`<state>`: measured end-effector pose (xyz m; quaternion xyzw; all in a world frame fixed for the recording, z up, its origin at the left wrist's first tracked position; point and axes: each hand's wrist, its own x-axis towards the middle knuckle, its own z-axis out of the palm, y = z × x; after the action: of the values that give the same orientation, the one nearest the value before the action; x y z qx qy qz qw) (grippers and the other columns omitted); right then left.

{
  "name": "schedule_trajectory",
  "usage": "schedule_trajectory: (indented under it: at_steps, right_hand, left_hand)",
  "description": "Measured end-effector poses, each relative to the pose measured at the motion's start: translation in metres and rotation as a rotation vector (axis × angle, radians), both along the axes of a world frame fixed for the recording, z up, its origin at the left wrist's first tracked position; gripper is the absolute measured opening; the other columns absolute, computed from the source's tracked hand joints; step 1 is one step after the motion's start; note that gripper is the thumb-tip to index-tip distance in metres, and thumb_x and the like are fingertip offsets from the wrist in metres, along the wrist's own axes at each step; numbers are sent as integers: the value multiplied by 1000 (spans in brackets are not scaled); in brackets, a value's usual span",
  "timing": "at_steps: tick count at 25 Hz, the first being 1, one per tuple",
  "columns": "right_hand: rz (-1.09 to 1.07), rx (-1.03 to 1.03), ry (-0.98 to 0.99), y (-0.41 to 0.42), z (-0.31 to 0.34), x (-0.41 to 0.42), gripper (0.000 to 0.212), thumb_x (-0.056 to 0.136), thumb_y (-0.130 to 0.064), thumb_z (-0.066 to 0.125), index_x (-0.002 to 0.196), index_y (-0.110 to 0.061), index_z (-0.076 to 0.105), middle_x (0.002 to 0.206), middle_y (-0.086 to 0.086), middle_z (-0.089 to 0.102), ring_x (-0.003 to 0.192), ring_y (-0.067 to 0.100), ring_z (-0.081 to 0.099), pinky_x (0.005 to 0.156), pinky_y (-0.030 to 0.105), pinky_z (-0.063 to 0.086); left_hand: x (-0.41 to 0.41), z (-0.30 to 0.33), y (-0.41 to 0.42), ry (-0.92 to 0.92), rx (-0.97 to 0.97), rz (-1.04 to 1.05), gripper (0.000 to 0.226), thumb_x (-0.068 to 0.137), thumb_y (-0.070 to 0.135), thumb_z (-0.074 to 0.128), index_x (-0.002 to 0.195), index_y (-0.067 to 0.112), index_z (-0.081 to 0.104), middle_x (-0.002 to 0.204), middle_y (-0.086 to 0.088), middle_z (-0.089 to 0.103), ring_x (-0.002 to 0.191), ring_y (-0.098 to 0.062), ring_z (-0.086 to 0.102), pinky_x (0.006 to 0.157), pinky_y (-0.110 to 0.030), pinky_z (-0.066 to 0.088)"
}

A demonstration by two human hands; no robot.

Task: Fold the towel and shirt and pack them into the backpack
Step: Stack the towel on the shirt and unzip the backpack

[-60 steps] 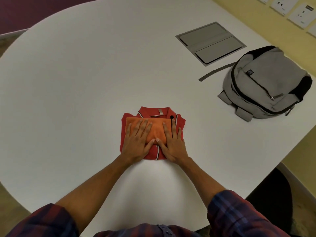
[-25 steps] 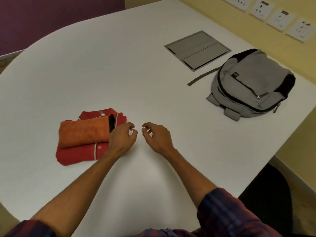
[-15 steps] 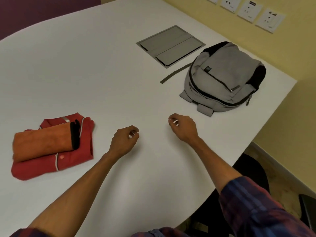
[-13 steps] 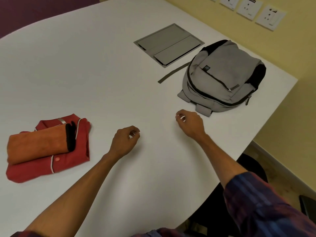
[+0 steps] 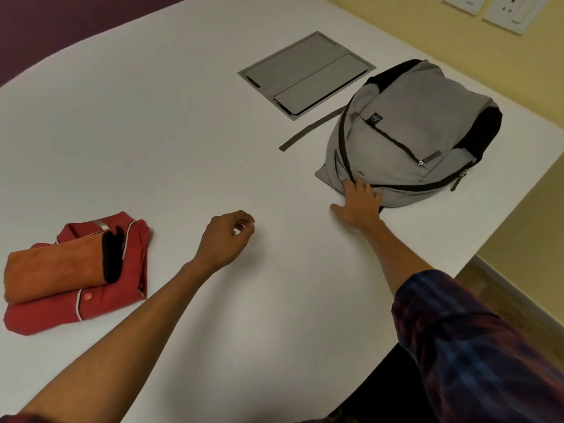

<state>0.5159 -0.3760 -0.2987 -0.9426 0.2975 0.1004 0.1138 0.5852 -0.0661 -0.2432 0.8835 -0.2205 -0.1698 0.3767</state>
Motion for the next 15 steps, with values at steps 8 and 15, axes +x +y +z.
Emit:
schedule_trajectory:
  at_steps: [8, 15]
  right_hand:
    - [86, -8, -67, 75, -10, -35, 64, 93, -48, 49, 149, -24, 28, 157, 12, 25, 140, 27, 26, 109, 49, 19]
    - [207, 59, -70, 171, -1, -61, 60, 93, -49, 47, 147, -27, 32, 152, 9, 32, 133, 28, 34, 104, 43, 21]
  left_hand:
    - [-28, -10, 16, 53, 38, -20, 21, 82, 38, 52, 93, 27, 67, 88, 17, 67, 86, -2, 64, 81, -34, 54]
    - [-51, -12, 62, 64, 34, -17, 23, 82, 39, 52, 94, 27, 67, 91, 14, 68, 87, -3, 64, 81, -33, 54]
